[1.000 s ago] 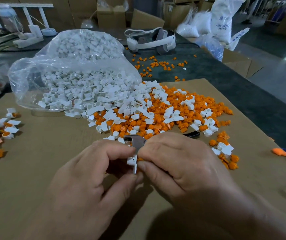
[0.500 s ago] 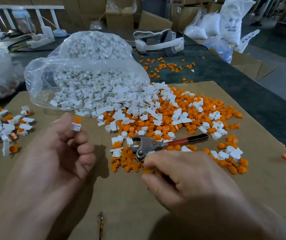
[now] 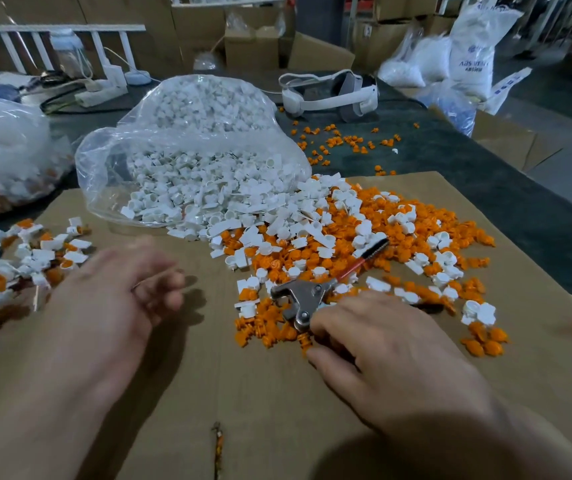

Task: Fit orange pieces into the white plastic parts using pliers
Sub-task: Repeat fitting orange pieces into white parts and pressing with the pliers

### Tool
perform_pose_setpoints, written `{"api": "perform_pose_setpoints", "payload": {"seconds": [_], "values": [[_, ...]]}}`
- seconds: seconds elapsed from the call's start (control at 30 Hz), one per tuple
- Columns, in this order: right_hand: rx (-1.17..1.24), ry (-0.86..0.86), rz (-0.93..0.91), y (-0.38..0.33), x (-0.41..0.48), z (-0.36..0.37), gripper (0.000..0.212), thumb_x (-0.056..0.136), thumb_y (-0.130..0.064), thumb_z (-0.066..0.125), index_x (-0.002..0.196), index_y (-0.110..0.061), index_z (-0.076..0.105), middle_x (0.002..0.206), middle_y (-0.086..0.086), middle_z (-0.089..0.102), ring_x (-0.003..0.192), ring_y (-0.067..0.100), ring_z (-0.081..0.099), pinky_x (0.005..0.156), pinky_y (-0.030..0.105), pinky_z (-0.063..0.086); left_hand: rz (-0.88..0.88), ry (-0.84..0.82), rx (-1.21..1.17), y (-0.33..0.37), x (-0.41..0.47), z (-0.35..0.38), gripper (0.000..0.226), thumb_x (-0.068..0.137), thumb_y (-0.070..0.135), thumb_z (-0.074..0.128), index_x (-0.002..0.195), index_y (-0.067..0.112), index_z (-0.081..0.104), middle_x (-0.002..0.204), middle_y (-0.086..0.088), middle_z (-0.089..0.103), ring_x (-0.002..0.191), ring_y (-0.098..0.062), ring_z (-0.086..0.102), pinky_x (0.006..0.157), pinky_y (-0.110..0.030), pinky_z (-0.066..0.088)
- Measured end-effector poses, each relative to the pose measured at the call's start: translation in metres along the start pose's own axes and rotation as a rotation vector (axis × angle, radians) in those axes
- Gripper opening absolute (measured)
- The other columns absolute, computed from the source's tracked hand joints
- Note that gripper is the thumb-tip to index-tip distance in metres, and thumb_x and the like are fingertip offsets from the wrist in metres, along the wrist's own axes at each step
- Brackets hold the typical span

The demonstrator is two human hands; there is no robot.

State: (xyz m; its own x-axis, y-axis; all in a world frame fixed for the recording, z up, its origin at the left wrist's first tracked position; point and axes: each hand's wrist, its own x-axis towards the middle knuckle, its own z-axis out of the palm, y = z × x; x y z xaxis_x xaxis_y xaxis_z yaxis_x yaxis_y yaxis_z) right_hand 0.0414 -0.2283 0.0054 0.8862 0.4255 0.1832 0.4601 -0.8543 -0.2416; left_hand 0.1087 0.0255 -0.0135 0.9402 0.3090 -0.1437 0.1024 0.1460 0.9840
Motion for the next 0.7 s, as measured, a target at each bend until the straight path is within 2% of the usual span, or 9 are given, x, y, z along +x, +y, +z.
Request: {"api": "perform_pose_setpoints", "payload": {"seconds": [0.03, 0.1, 0.13, 0.2, 0.3, 0.4, 0.5, 0.57, 0.7], "values": [[-0.007, -0.004, 0.008, 0.001, 0.0, 0.001, 0.03, 0.094, -0.052, 0.033, 0.105, -0.034, 0.054, 0.093, -0.016, 0.051, 0.087, 0.005, 0.04, 0.073, 0.022, 0.032, 0.169, -0.047, 0.351, 0.0, -0.012, 0.007, 0.018, 0.091, 0.054, 0.06, 0.097, 0.038, 0.069, 0.085, 0.012, 0.073, 0.063, -0.003, 0.068, 0.056, -0.024, 0.05], [-0.006, -0.024, 0.017, 0.001, 0.0, 0.003, 0.032, 0.093, -0.051, 0.032, 0.1, -0.032, 0.056, 0.09, -0.014, 0.052, 0.085, 0.006, 0.043, 0.073, 0.022, 0.037, 0.411, -0.222, 0.823, 0.0, -0.038, 0.021, 0.034, 0.078, 0.071, 0.046, 0.1, 0.053, 0.064, 0.091, 0.022, 0.066, 0.082, 0.01, 0.06, 0.065, -0.021, 0.043], [-0.003, -0.03, 0.014, -0.001, 0.001, 0.003, 0.033, 0.093, -0.051, 0.032, 0.098, -0.031, 0.058, 0.087, -0.014, 0.053, 0.083, 0.007, 0.045, 0.07, 0.023, 0.039, 0.465, -0.292, 0.928, -0.003, -0.041, 0.025, 0.045, 0.075, 0.072, 0.041, 0.106, 0.05, 0.064, 0.092, 0.02, 0.061, 0.087, 0.008, 0.057, 0.069, -0.02, 0.043], [0.006, -0.034, -0.004, -0.006, 0.003, 0.004, 0.034, 0.092, -0.052, 0.032, 0.099, -0.031, 0.058, 0.087, -0.014, 0.053, 0.08, 0.006, 0.046, 0.066, 0.023, 0.041, 0.497, -0.351, 1.058, -0.008, -0.041, 0.029, 0.055, 0.078, 0.067, 0.042, 0.115, 0.036, 0.068, 0.095, 0.016, 0.056, 0.089, -0.004, 0.054, 0.075, -0.029, 0.047], [0.012, -0.028, -0.038, -0.011, 0.005, 0.011, 0.028, 0.096, -0.05, 0.036, 0.115, -0.034, 0.048, 0.097, -0.013, 0.049, 0.087, 0.007, 0.04, 0.071, 0.026, 0.04, 0.641, -0.312, 1.144, -0.013, -0.036, 0.032, 0.034, 0.093, 0.047, 0.058, 0.115, 0.026, 0.073, 0.097, 0.004, 0.061, 0.093, -0.022, 0.058, 0.078, -0.04, 0.049], [-0.008, -0.009, -0.034, -0.015, 0.008, 0.016, 0.032, 0.096, -0.052, 0.037, 0.124, -0.035, 0.036, 0.102, -0.011, 0.045, 0.09, 0.009, 0.039, 0.07, 0.027, 0.041, 0.704, -0.343, 1.111, -0.015, -0.036, 0.034, 0.023, 0.092, 0.04, 0.059, 0.104, 0.03, 0.075, 0.096, 0.009, 0.064, 0.093, -0.017, 0.06, 0.076, -0.038, 0.05], [-0.049, 0.019, -0.017, -0.019, 0.01, 0.019, 0.043, 0.094, -0.057, 0.039, 0.129, -0.033, 0.033, 0.101, -0.009, 0.044, 0.087, 0.009, 0.041, 0.066, 0.026, 0.041, 0.706, -0.38, 1.079, -0.015, -0.035, 0.033, 0.012, 0.09, 0.038, 0.067, 0.1, 0.035, 0.072, 0.096, 0.019, 0.063, 0.092, -0.005, 0.056, 0.075, -0.022, 0.044], [-0.066, 0.022, -0.005, -0.021, 0.012, 0.021, 0.047, 0.092, -0.061, 0.038, 0.13, -0.033, 0.034, 0.098, -0.009, 0.042, 0.082, 0.008, 0.04, 0.062, 0.025, 0.037, 0.694, -0.411, 1.048, -0.015, -0.036, 0.031, 0.018, 0.086, 0.034, 0.072, 0.104, 0.036, 0.072, 0.095, 0.022, 0.061, 0.091, 0.002, 0.052, 0.074, -0.01, 0.038], [-0.109, 0.027, 0.003, -0.025, 0.017, 0.018, 0.041, 0.093, -0.06, 0.037, 0.124, -0.033, 0.04, 0.091, -0.009, 0.046, 0.073, 0.009, 0.04, 0.056, 0.025, 0.031, 0.649, -0.507, 1.016, -0.01, -0.04, 0.027, 0.028, 0.088, 0.025, 0.074, 0.113, 0.037, 0.071, 0.102, 0.023, 0.061, 0.099, 0.006, 0.049, 0.081, -0.002, 0.034]]}}
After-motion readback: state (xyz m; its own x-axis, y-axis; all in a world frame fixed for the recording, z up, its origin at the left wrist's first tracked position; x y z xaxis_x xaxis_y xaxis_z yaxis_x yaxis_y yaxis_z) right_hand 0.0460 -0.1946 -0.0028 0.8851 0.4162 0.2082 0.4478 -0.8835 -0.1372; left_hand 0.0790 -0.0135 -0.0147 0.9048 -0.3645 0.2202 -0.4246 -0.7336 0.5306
